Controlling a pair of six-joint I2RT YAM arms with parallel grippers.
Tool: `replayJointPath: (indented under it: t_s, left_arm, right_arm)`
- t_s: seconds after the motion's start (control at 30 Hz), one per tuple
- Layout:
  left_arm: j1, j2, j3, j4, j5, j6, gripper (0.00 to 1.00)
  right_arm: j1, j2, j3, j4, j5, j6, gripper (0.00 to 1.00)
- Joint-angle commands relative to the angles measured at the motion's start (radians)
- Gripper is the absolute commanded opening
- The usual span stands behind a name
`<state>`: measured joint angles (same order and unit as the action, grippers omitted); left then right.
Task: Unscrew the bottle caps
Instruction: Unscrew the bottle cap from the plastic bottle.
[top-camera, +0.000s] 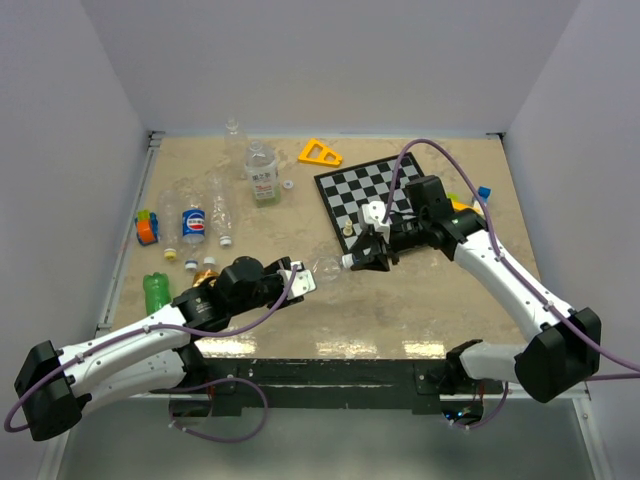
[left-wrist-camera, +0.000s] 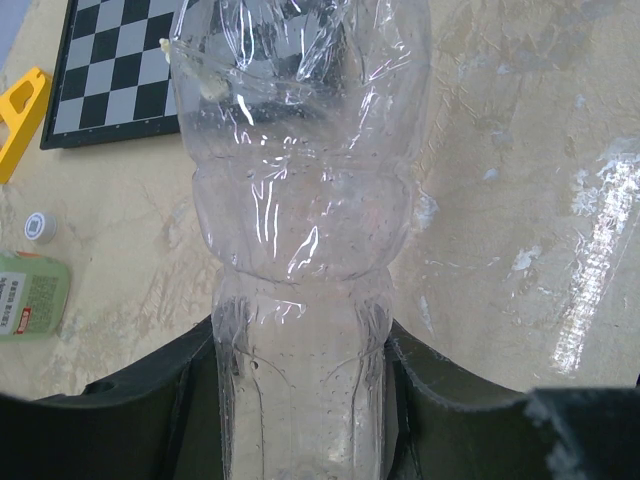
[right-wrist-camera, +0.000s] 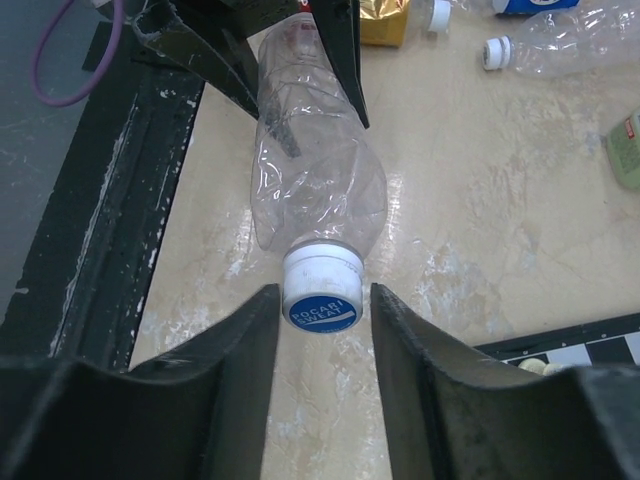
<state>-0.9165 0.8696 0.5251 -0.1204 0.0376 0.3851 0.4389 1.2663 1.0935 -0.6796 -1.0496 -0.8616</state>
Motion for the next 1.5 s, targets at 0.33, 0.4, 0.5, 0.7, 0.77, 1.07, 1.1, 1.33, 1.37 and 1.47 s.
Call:
replayJointPath:
  t_s: [0.33, 0.4, 0.5, 0.7, 0.77, 1.07, 1.1, 1.33, 1.37, 1.47]
  left_arm:
    - [0.007, -0.012, 0.016, 0.050, -0.002, -0.005, 0.00]
    - [0.008, -0.014, 0.013, 0.050, 0.005, -0.003, 0.00]
    - [0.008, -0.009, 0.013, 0.050, 0.016, 0.001, 0.00]
    - [0.007, -0.007, 0.007, 0.054, 0.033, 0.008, 0.00]
    - [0.007, -0.009, 0.007, 0.056, 0.035, 0.009, 0.00]
    - [0.007, -0.001, 0.007, 0.056, 0.045, 0.012, 0.00]
    - [0.007, -0.001, 0.006, 0.056, 0.045, 0.011, 0.00]
    - [0.007, -0.003, 0.007, 0.054, 0.048, 0.014, 0.00]
    - [0.007, -0.003, 0.006, 0.054, 0.048, 0.012, 0.00]
    - [0.007, -0.003, 0.006, 0.056, 0.051, 0.012, 0.00]
  right_arm:
    - [0.015, -0.001, 0.017, -0.063, -0.010, -0.103, 0.00]
    - [0.017, -0.001, 0.025, -0.125, -0.006, -0.207, 0.00]
    - [0.017, 0.001, 0.045, -0.239, 0.017, -0.471, 0.00]
    - [0.020, -0.086, 0.017, -0.266, 0.204, -1.033, 0.00]
    - [0.021, -0.149, -0.015, -0.177, 0.244, -1.090, 0.00]
    - [0.021, -0.209, -0.079, -0.098, 0.224, -0.995, 0.00]
    - [0.023, -0.214, -0.087, -0.098, 0.223, -0.993, 0.00]
    - [0.023, -0.229, -0.101, -0.081, 0.156, -0.900, 0.02]
    - [0.023, -0.234, -0.103, -0.078, 0.134, -0.868, 0.07]
    - [0.023, -0.266, -0.113, -0.049, 0.086, -0.740, 0.29]
